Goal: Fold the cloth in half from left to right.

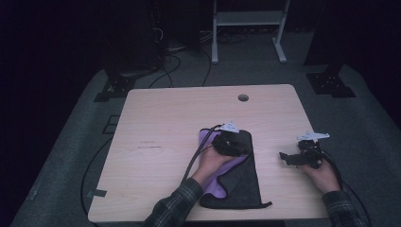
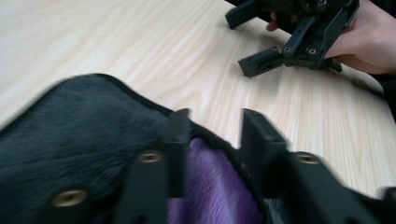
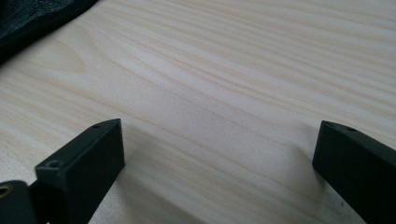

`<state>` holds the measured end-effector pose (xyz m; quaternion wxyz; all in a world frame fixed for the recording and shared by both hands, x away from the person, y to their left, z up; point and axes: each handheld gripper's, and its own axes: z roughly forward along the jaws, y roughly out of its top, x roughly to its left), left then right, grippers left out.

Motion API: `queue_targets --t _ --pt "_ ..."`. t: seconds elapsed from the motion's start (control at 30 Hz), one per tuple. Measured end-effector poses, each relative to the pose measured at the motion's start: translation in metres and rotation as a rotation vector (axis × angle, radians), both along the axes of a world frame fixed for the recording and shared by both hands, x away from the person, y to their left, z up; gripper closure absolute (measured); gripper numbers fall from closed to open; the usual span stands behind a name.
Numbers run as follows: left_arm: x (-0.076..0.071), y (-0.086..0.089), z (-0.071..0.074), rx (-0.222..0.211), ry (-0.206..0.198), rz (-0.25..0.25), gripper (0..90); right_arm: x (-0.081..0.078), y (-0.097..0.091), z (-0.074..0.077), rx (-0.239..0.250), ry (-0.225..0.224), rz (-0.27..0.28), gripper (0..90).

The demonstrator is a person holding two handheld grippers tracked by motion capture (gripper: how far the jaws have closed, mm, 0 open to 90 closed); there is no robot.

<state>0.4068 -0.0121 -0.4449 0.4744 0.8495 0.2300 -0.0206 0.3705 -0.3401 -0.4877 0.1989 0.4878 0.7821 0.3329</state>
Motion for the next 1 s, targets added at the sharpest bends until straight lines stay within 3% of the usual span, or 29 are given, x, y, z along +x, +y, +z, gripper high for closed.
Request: queue_targets --t 0.17,0.47,0.77,1.0 --pt "-0.004 0.030 0.011 0.027 -0.020 0.035 34.5 -0.001 0.001 0.000 -0.001 0.000 -0.014 1.2" --pt "-0.021 0.084 0.010 0.098 -0.082 0.125 12.8 0.000 0.001 0.000 -0.001 0.001 -0.009 1.1" --pt "-0.030 0.135 -0.004 0.155 -0.099 0.217 1.7 0.004 0.007 0.004 -0.014 0.032 0.058 1.2" --pt "-0.037 0.163 -0.018 0.260 -0.103 0.236 0.0 0.007 0.020 0.017 0.027 0.020 0.114 1.2"
